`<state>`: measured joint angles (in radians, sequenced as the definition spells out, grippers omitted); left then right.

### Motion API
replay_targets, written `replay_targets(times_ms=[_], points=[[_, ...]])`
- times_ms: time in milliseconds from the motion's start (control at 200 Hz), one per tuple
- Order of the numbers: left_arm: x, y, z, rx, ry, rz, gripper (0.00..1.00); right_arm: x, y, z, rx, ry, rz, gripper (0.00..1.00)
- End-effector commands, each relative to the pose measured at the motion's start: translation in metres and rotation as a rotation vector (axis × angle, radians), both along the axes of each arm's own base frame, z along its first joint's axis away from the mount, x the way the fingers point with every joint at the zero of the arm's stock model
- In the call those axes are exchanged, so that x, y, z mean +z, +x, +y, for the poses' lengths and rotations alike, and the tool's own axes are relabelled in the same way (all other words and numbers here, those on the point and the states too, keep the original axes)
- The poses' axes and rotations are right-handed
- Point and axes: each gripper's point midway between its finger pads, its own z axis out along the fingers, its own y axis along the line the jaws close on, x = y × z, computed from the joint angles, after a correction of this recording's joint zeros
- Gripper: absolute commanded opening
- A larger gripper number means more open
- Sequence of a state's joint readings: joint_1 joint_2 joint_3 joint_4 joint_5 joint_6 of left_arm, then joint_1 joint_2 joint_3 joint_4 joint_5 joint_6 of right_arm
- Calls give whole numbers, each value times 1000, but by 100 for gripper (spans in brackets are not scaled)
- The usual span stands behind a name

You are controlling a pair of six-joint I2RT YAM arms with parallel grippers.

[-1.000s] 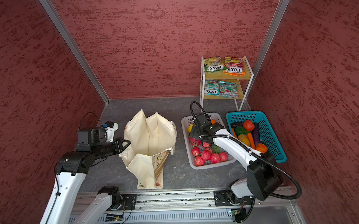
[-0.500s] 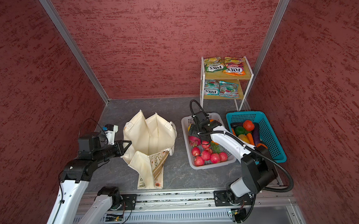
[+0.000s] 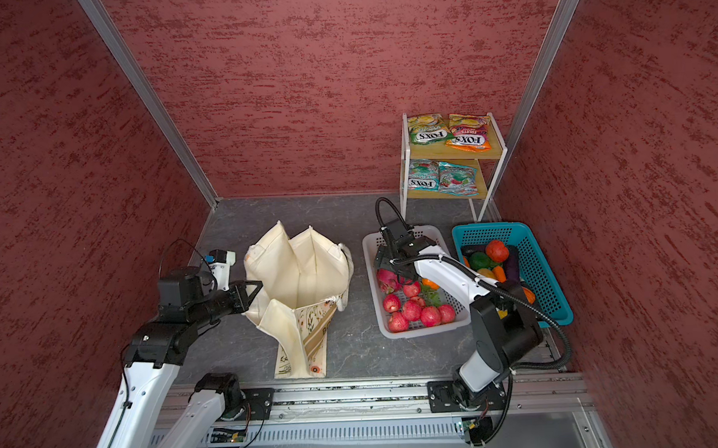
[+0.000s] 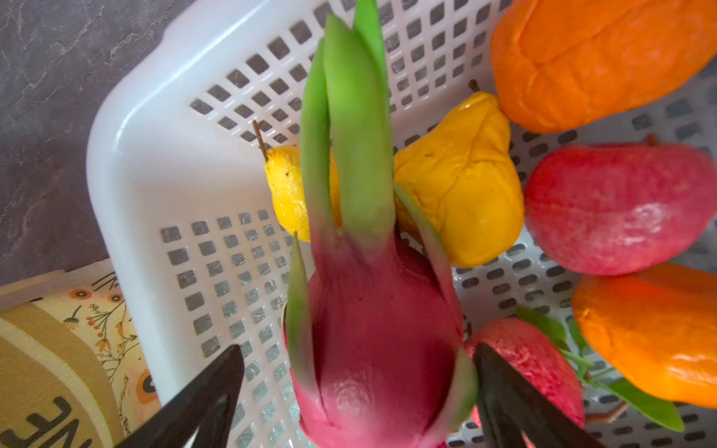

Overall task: Place the food into the grocery bag and tie it
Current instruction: 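Hold the bag open with the left gripper while the right reaches to the dragon fruit, then grasp the pink dragon fruit with the right gripper and lift it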

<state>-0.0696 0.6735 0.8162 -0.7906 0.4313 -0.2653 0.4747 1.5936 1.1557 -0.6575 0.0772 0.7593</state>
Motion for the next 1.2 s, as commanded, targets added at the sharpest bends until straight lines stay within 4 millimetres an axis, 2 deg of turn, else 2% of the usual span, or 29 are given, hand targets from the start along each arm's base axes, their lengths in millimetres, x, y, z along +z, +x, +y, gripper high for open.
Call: replay_targets(times_ms=[0,276,782,997,1197], points=[[-5,1,0,6,5,0,9,5,9,-8,-36,-28,-15,93],[-7,1,-3,-7,3,0,10,-11,11,-2,-17,-10,23,94],[-9,2,-3,-7,2,4,10,-19,18,-3,-40,-4,13,91],[-11,2,-3,-4,3,8,10,-15,16,0,-38,28,2,83],[-10,2,-3,-3,4,3,10,-7,11,3,-29,62,-10,71]])
